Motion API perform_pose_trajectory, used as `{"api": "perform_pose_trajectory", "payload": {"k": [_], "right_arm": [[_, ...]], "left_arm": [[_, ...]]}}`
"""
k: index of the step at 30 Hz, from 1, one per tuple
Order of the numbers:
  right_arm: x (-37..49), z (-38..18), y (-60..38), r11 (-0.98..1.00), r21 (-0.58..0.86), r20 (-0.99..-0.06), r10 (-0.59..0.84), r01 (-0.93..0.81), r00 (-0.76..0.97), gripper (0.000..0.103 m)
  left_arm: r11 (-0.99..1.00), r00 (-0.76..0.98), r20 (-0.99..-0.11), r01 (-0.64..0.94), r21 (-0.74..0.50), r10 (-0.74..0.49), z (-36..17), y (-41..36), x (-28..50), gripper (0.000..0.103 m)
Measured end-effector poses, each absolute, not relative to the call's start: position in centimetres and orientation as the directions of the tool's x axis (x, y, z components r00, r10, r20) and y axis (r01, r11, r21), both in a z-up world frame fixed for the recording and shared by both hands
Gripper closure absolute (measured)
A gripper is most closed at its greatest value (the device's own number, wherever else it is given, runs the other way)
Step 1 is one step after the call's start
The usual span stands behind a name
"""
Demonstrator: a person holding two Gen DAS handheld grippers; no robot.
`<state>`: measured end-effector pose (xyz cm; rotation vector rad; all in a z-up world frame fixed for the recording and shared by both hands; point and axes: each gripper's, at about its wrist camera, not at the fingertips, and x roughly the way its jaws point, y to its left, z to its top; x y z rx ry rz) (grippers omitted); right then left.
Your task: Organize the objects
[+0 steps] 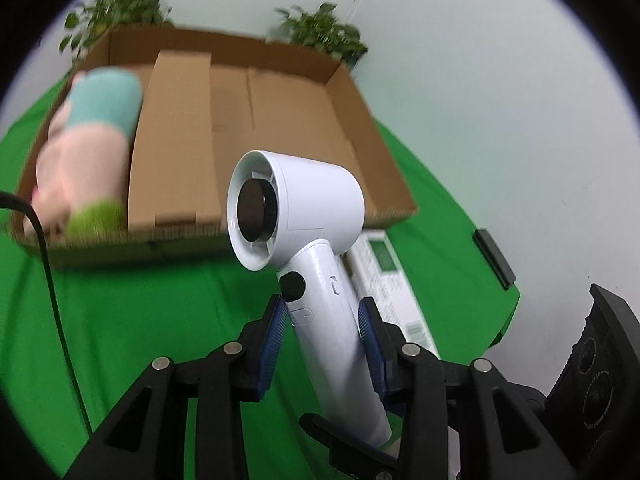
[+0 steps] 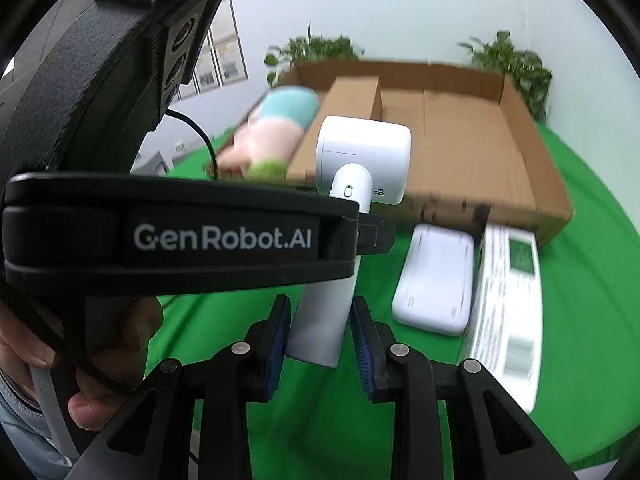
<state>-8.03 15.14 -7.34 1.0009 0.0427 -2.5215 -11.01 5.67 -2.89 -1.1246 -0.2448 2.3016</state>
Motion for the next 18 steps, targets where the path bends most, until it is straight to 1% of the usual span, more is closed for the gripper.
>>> {"api": "perform_pose_trajectory", "payload": {"k": [5,7,10,18], "right_arm": [[-10.3,-4.0,15.9,-0.912,0.110,-0.605,-0.377,0.395,-0.702,0.075],[-8.0,-2.6,17.3,-0.913,0.104,-0.579,-0.377,0.394,-0.723,0.075],[-9.6,-0.3,17.6,-0.913,0.099,-0.545,-0.383,0.397,-0.746,0.075],[-15.3,4.1,17.6,-0.909,0.068,-0.520,-0.384,0.412,-0.763,0.075]], "left_arm": [[-0.824,-0.540,-0.627,-0.437,-0.361,0.561,0.8,6.0,-12.5,0.067],[-0.823,-0.558,-0.610,-0.451,-0.346,0.562,2.2,6.7,-13.3,0.067],[-0.826,-0.582,-0.593,-0.468,-0.315,0.556,4.6,7.1,-14.7,0.067],[-0.826,-0.600,-0.576,-0.481,-0.295,0.555,9.1,7.5,-19.5,0.067]]}}
